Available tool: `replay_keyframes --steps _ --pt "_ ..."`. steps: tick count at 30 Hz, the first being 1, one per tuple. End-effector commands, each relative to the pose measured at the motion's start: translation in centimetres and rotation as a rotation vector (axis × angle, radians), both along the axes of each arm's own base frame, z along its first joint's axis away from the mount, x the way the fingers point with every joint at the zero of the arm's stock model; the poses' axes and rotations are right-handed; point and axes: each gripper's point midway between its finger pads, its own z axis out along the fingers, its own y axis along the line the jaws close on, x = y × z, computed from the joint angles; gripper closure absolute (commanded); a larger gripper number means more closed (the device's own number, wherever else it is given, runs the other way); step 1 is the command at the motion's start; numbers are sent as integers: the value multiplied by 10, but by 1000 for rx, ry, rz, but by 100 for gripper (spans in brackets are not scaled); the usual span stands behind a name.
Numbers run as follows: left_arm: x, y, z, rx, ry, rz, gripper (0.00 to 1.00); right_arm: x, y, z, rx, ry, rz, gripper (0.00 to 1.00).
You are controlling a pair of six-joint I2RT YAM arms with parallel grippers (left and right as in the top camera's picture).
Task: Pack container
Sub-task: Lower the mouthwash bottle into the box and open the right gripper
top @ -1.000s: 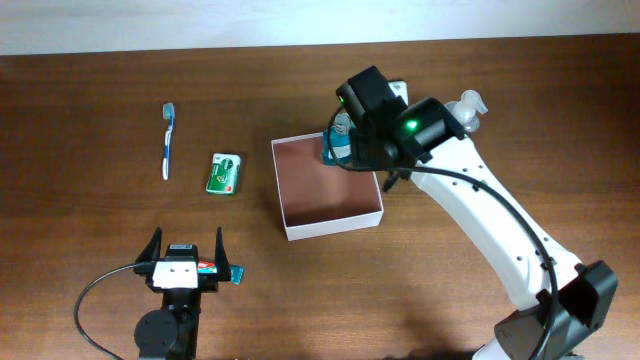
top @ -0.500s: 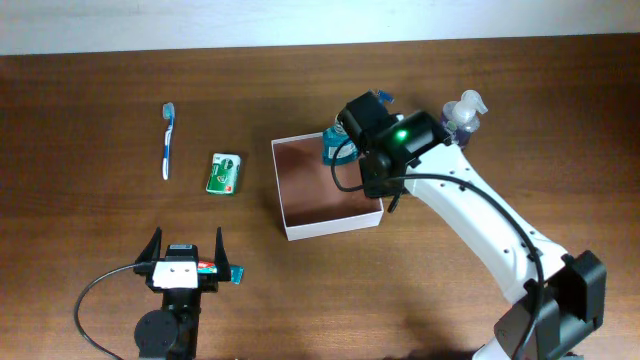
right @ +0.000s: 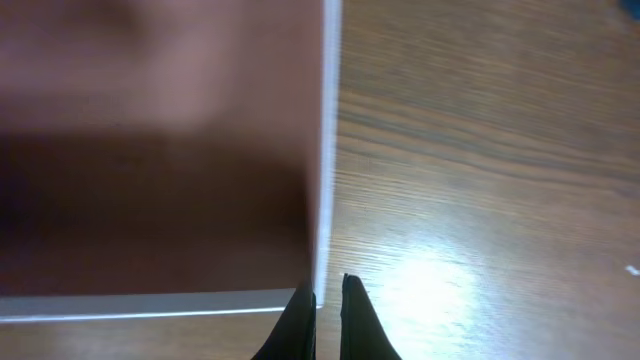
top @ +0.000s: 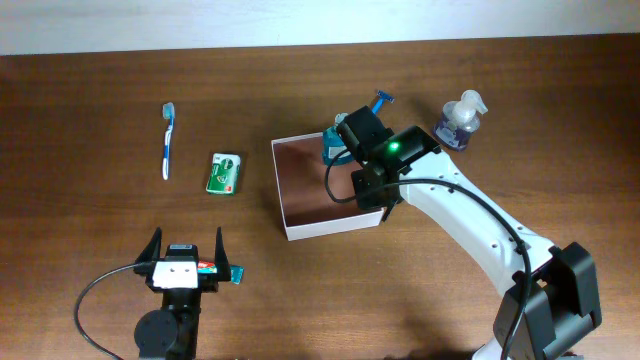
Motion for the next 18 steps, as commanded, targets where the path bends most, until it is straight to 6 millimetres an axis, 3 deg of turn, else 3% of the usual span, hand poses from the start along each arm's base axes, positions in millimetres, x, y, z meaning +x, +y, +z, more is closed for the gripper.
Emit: replay_keyframes --steps 1,8,18 --pt "0 1 -2 21 8 3 1 -7 14 -5 72 50 60 96" --pt "0 1 -2 21 8 3 1 -21 22 -11 127 118 70 96" --pt "0 1 -2 21 8 3 1 -28 29 -40 178 138 81 96"
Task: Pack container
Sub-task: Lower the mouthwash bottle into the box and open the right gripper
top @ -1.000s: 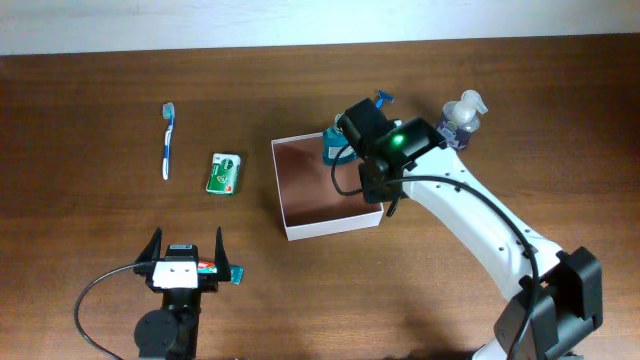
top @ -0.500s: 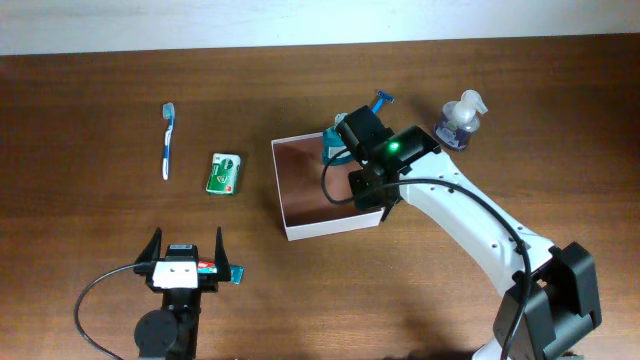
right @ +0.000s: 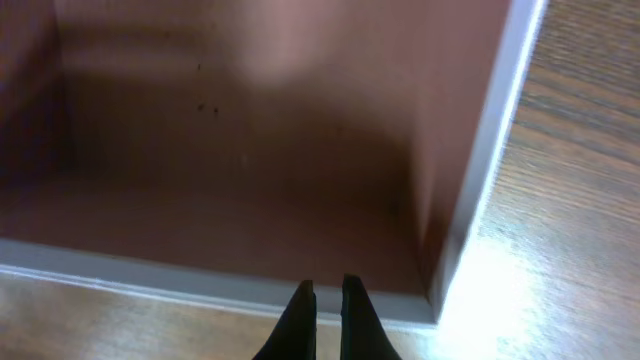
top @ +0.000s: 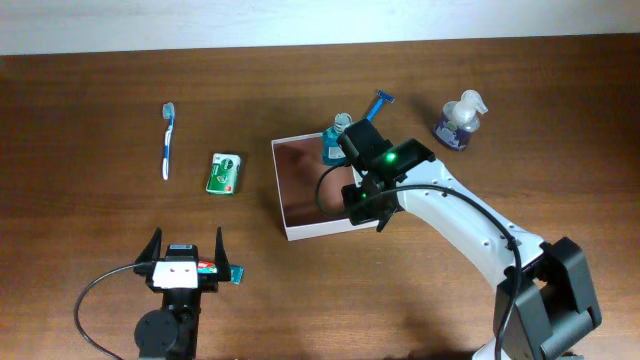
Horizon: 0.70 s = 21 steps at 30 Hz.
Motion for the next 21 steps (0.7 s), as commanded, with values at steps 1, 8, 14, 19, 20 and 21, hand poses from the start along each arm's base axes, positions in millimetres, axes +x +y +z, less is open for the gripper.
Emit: replay_keyframes --steps 1,8,14,19,20,21 --pt "0 1 -2 21 8 3 0 -6 2 -9 19 29 10 96" --pt "0 1 -2 21 8 3 1 -11 17 -7 72 42 35 96" --pt "0 1 -2 21 8 3 1 -12 24 -6 98 46 46 96" --pt "0 1 -2 21 8 3 1 -13 25 -6 105 50 48 96" --pt "0 1 -2 21 8 3 1 -14 26 -5 113 55 49 96" --pt "0 1 -2 21 8 3 1 -15 28 -5 123 61 51 96"
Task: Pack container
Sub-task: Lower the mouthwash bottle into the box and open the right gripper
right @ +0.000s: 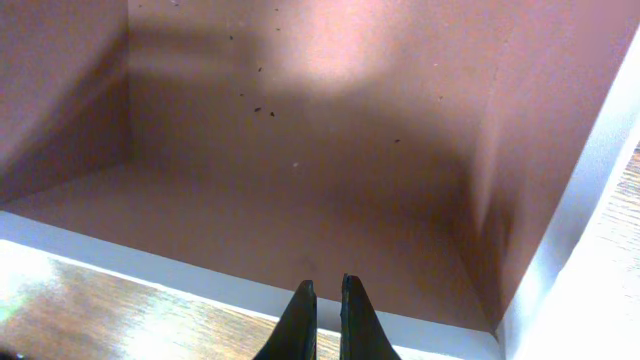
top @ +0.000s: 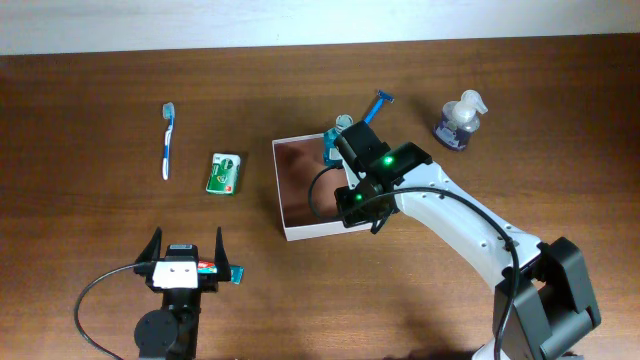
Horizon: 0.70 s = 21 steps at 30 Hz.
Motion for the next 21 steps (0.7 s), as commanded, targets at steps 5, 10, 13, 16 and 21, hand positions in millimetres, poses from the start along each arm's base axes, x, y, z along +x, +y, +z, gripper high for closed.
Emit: replay_keyframes --steps 5,10,13,16,21 --pt "0 1 -2 21 8 3 1 -13 12 -3 61 59 28 96" --pt "0 1 -2 20 8 3 0 -14 13 -3 69 64 30 96" --pt "0 1 -2 20 8 3 1 -15 15 -2 83 72 32 96" --pt "0 1 -2 21 8 3 1 -15 16 -2 85 73 33 96" --pt "0 1 -2 20 8 3 0 -18 19 -1 107 87 38 96"
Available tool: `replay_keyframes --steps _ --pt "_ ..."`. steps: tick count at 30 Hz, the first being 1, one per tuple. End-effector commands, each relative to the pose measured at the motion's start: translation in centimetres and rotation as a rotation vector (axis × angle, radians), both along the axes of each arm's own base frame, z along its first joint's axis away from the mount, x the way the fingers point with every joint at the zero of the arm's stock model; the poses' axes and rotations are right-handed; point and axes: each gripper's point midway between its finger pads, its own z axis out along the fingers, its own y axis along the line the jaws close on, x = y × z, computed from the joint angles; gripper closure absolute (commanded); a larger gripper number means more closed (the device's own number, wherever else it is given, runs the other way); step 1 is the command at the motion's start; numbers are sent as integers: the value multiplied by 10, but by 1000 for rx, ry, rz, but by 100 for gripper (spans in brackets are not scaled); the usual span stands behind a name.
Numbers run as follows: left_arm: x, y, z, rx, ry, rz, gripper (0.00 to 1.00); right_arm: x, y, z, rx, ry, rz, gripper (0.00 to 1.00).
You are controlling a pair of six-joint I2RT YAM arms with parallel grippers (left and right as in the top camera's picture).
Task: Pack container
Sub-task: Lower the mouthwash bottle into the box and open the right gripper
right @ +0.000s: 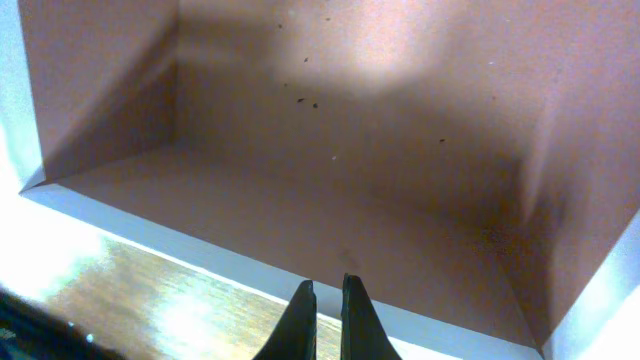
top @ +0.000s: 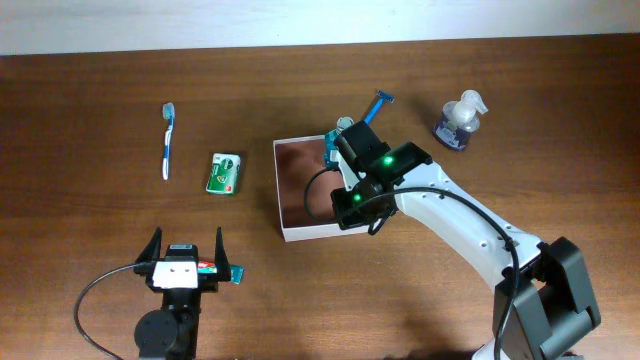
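Note:
The container is a white box point(top: 283, 190) with a brown inside point(right: 330, 130), open-topped and with nothing in it. My right gripper point(right: 327, 290) is shut, its fingertips over the box's near white wall point(right: 200, 255), nothing between them. In the overhead view the right wrist point(top: 362, 195) covers the box's right part. My left gripper point(top: 186, 242) rests open at the near left, over a small teal and red item point(top: 236, 272). Loose things: a blue toothbrush point(top: 168, 140), a green pack point(top: 224, 172), a blue razor point(top: 383, 99), a teal bottle point(top: 333, 143) half hidden by the arm, and a pump bottle point(top: 457, 120).
The teal bottle stands right against the box's far right corner. The razor and pump bottle lie behind and to the right of the box. The toothbrush and green pack lie left of it. A pale wall edge runs along the table's back.
My right gripper has shifted a little left along the box's near wall; the box's left inner corner now shows in the wrist view. It stays shut. The left arm is unchanged.
First my shut right gripper hung at the box's near right corner, over bare table beside the wall. Then it stood over the near wall by that corner, then further left looking into the box, and now further left again. The box and loose items kept their places.

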Motion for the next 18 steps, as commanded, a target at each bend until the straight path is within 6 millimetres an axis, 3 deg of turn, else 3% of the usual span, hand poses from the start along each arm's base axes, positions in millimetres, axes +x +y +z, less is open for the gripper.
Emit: replay_keyframes --steps 1,13,18 --pt "0 1 -2 20 8 3 0 -9 5 -4 25 38 21 96" --pt "0 1 -2 21 8 3 1 -9 13 -1 67 40 28 96" --pt "0 1 -2 20 8 3 1 4 17 2 90 -21 55 96"
